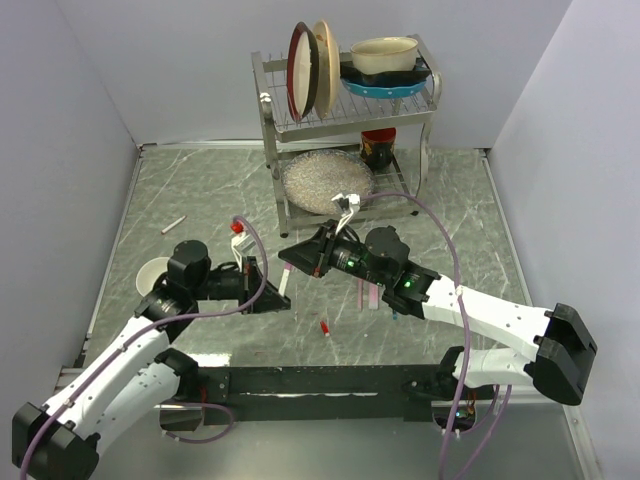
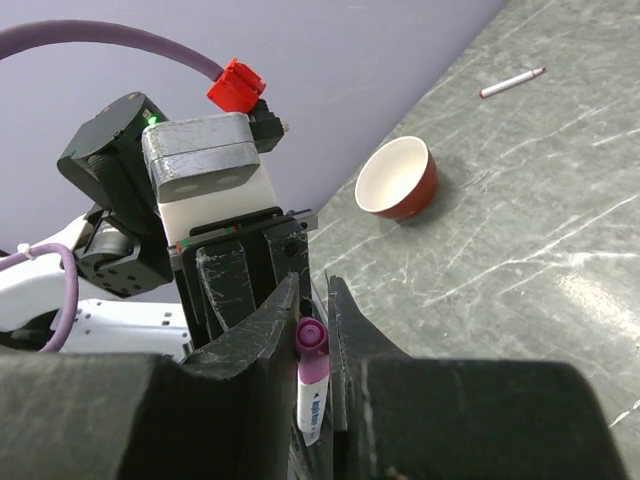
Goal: Insert the pens into the pen caps
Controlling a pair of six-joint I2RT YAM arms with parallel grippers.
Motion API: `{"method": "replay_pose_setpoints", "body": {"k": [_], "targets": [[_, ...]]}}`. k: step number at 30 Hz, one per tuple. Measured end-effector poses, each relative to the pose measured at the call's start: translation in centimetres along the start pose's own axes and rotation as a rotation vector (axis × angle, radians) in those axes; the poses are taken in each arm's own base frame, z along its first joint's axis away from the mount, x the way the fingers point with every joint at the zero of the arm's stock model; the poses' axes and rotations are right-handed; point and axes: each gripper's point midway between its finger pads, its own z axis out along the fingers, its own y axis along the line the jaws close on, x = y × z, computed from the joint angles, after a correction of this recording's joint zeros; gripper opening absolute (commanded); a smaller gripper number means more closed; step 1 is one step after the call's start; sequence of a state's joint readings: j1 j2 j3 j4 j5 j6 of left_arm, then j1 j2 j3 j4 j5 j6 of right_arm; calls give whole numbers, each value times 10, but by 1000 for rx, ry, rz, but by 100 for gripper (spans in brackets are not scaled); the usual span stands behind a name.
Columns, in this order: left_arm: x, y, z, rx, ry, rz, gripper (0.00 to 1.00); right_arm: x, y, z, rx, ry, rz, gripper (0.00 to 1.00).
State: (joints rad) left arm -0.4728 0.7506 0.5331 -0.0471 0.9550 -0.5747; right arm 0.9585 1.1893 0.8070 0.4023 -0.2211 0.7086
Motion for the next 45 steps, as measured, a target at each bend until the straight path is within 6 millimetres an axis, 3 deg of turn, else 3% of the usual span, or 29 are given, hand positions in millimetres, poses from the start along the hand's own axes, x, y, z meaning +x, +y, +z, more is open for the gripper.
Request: {"method": "replay_pose_setpoints", "body": {"k": [14, 20, 27, 36, 45], "targets": [[2, 16, 4, -68, 57, -7, 1, 6, -18, 4, 33, -22, 22, 0], [12, 26, -5, -114, 86, -75, 1, 22, -22, 17, 46, -14, 52, 0], [-4, 17, -20, -22, 40, -113, 1, 10, -12, 24, 5, -97, 79, 0], [-22, -7, -30, 120, 8, -32, 1, -8, 26, 36, -55, -159, 28, 0], [-24, -12, -33, 89, -3, -18, 1, -16, 28, 30, -4, -148, 60, 0]]}}
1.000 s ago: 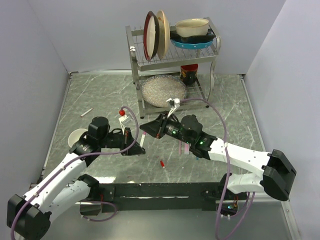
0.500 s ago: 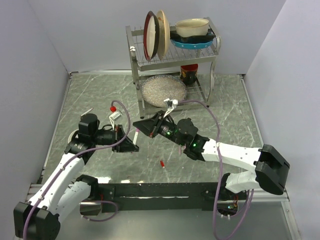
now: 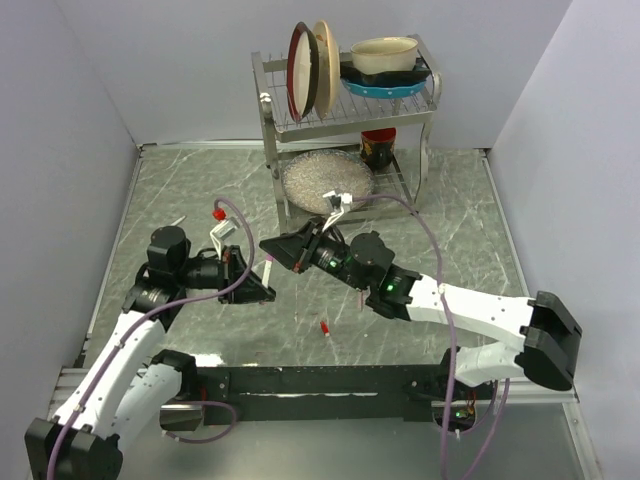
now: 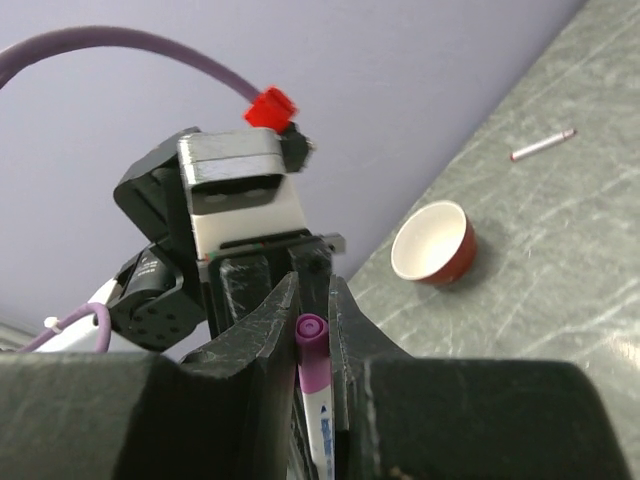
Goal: Insert the pens into the pen caps
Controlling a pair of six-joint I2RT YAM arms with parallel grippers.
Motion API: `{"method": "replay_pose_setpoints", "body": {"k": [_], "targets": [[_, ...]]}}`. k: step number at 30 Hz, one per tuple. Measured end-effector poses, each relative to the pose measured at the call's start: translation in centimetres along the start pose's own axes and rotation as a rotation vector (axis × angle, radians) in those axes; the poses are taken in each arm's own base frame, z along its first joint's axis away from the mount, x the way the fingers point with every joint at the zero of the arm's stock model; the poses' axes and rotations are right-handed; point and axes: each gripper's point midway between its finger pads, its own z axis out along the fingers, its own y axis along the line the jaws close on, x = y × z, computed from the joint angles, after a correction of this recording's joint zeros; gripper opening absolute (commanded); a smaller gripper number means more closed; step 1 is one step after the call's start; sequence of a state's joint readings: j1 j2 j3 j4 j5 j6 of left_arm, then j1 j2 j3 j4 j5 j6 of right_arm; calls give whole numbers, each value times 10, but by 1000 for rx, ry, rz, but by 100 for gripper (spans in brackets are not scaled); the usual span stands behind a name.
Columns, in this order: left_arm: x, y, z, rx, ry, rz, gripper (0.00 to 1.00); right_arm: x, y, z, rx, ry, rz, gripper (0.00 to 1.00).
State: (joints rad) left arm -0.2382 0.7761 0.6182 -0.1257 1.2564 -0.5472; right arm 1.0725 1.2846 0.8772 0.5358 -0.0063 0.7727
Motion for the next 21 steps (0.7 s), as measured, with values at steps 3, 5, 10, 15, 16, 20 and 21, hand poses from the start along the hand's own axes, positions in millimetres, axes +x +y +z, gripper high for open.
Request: {"method": "replay_pose_setpoints", "body": {"k": [3, 5, 10, 15, 16, 20, 21], "targets": [[-6, -4, -3, -26, -39, 40, 1, -7, 4, -5, 5, 28, 4, 2], [-10, -7, -6, -43, -66, 63, 1, -11, 10, -5, 7, 51, 0, 6], [-12, -10, -8, -53, -86, 69, 1, -11, 14, -1, 20, 96, -18, 42], [-39, 15, -15, -189, -213, 79, 1, 37, 5, -16, 58, 307, 1, 65], [-39, 18, -14, -200, -218, 71, 1, 37, 4, -18, 66, 315, 6, 67], [-54, 35, -21, -297, -297, 57, 1, 35, -6, -38, 140, 351, 20, 68], [-56, 39, -22, -317, -313, 44, 1, 32, -5, -43, 151, 345, 20, 68]]}}
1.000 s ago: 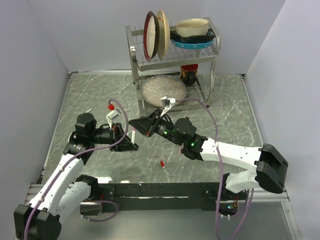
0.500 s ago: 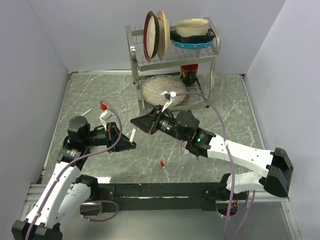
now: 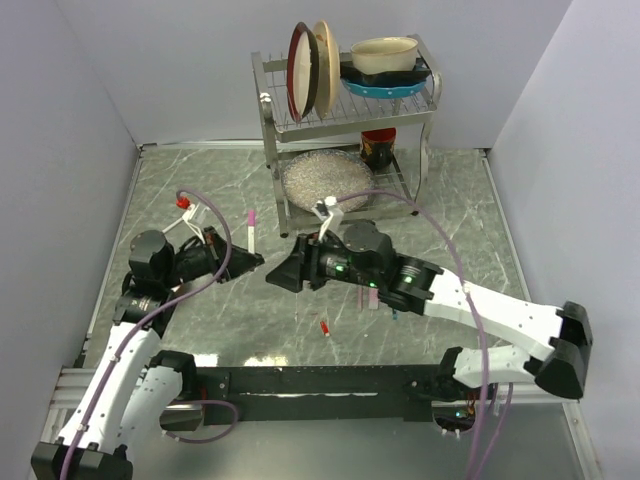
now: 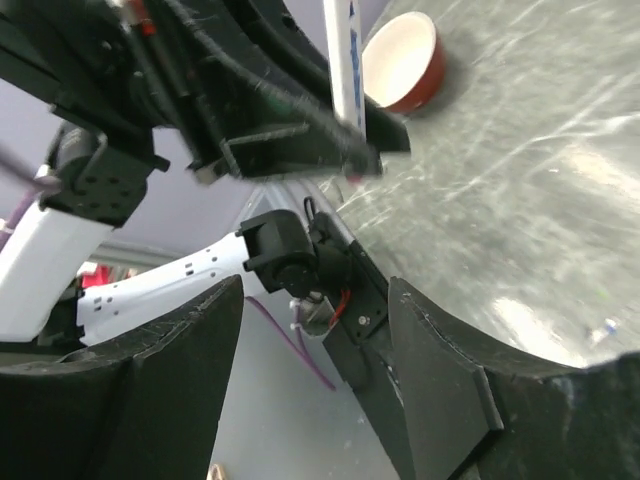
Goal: Insert the pens into the pen caps
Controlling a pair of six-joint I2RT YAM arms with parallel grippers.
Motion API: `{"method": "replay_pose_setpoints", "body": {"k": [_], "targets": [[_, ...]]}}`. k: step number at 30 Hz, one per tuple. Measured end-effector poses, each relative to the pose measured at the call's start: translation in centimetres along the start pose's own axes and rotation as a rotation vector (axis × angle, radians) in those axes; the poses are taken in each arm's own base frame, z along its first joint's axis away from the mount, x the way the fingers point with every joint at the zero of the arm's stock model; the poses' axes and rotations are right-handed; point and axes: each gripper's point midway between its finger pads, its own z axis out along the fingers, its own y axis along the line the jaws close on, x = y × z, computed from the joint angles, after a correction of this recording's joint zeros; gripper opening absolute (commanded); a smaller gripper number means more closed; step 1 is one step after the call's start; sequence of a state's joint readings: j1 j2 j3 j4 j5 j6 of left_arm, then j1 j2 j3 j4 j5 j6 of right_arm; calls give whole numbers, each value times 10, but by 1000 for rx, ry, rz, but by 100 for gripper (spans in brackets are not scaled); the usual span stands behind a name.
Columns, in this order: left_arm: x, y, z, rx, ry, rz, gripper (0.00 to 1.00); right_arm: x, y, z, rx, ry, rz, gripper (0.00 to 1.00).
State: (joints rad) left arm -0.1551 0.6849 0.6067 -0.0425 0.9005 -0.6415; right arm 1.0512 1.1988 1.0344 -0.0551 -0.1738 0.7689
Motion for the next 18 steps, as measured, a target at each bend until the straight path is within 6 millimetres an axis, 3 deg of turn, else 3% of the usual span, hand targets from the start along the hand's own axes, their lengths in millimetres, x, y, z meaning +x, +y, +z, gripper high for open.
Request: {"method": "replay_pose_setpoints", "body": {"k": [3, 5, 9, 12, 15, 18], "targets": [[3, 19, 5, -76, -18, -72, 1, -8, -6, -24, 35, -51, 5, 68], [16, 36, 15, -139, 6, -152, 1, -12, -10, -38, 57, -85, 13, 68], [76, 58, 45, -271, 157, -296, 1, -14, -28, -59, 126, -143, 29, 68], [120, 68, 56, -345, 253, -373, 2, -7, -49, -67, 201, -159, 40, 68], [147, 82, 62, -440, 293, -417, 5, 1, -67, -75, 261, -162, 48, 68], [159, 96, 72, -531, 306, -427, 6, 4, -77, -80, 297, -172, 56, 68]]}}
